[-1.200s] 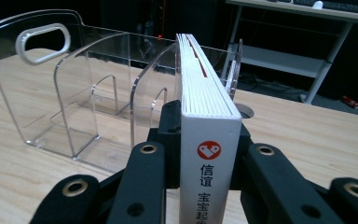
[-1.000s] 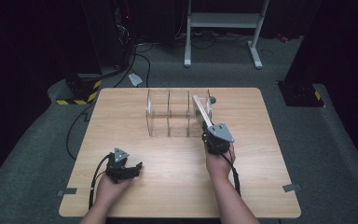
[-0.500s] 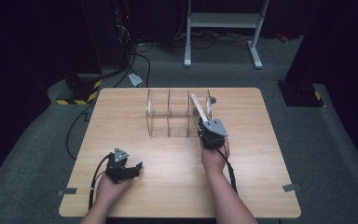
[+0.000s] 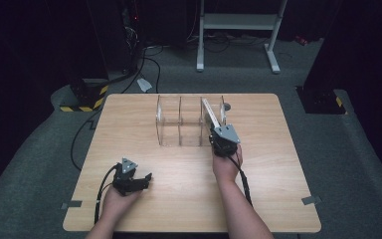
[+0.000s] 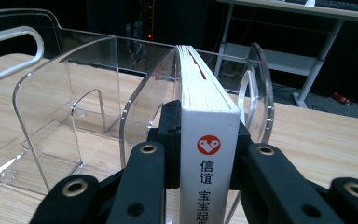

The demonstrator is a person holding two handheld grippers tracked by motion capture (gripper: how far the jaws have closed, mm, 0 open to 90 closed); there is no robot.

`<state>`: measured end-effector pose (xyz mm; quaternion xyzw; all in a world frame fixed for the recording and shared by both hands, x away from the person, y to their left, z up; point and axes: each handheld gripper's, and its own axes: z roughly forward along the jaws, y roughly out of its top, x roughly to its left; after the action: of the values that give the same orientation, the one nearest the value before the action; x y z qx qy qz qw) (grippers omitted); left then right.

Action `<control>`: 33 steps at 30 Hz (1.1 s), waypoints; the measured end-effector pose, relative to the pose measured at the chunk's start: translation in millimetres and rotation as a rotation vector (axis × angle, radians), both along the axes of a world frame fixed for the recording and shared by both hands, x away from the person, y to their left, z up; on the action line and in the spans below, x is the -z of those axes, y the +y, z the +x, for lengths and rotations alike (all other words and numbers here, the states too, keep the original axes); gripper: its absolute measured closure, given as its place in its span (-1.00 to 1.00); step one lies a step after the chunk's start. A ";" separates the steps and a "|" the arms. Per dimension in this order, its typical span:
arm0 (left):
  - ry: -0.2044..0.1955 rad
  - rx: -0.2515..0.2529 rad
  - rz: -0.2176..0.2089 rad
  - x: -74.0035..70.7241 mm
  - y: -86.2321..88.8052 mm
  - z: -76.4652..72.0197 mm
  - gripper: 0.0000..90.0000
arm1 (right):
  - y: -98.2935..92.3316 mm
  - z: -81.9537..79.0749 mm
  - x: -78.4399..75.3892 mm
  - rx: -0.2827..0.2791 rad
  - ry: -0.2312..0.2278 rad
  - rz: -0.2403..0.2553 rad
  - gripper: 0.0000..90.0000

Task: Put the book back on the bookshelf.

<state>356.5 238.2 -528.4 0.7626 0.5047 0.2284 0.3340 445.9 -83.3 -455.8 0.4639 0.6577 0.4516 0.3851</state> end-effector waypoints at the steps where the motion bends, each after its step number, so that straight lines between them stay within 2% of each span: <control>1: 0.000 0.000 0.000 0.0 0.0 0.0 -0.53 | 0.1 -0.3 0.8 0.001 -0.001 0.000 0.67; 9: -0.001 0.001 0.000 0.1 0.0 -0.3 -0.53 | -1.2 -4.2 5.0 0.006 0.008 0.006 0.66; 16: 0.000 0.001 0.000 0.0 0.0 -0.4 -0.53 | -4.1 -8.7 9.0 0.021 0.039 0.019 0.65; 33: -0.001 0.001 0.000 0.0 0.0 -0.4 -0.53 | -10.5 -13.9 11.5 0.014 0.104 0.034 0.60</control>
<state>356.1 238.2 -528.4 0.7628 0.5041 0.2283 0.3344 432.0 -93.8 -467.2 0.4976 0.6660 0.4353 0.3455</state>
